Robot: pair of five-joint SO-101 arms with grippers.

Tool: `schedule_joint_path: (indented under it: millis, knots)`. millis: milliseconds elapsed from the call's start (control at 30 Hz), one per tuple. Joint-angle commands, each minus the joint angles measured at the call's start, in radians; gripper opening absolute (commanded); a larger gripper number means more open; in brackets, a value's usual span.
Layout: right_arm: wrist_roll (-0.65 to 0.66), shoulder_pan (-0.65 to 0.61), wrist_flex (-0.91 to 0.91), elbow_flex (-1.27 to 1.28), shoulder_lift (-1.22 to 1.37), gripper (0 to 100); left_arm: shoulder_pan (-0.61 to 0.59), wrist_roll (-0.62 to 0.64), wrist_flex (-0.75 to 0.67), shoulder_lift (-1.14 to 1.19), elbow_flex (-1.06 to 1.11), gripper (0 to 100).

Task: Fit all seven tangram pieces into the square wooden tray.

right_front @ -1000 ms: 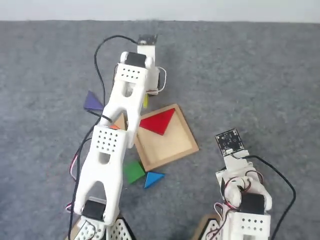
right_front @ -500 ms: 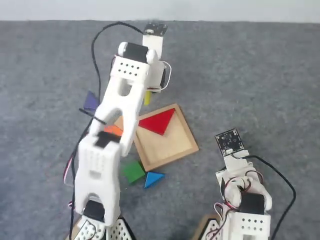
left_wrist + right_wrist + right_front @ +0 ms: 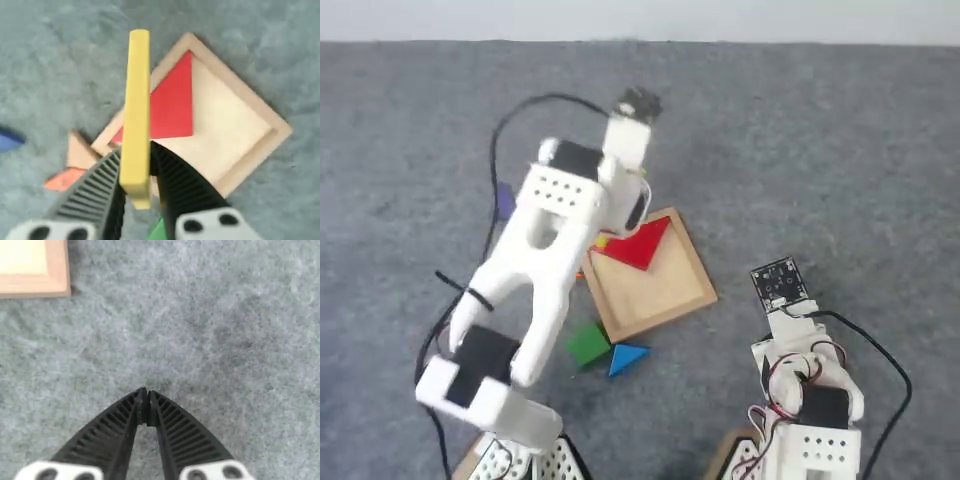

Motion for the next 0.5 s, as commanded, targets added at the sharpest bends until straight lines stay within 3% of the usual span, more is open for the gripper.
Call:
schedule_joint_path:
  millis: [0, 200, 467]
  knots:
    - [0.008, -0.002, 0.002, 0.017, -0.016, 0.8, 0.043, -0.063, -0.077, -0.091, 0.079, 1]
    - [0.008, -0.002, 0.002, 0.017, -0.016, 0.8, 0.000, 0.060, -0.121, -0.051, 0.145, 1]
    - [0.008, -0.004, 0.002, 0.017, -0.016, 0.8, -0.098, 0.431, -0.169, 0.110, 0.140, 1]
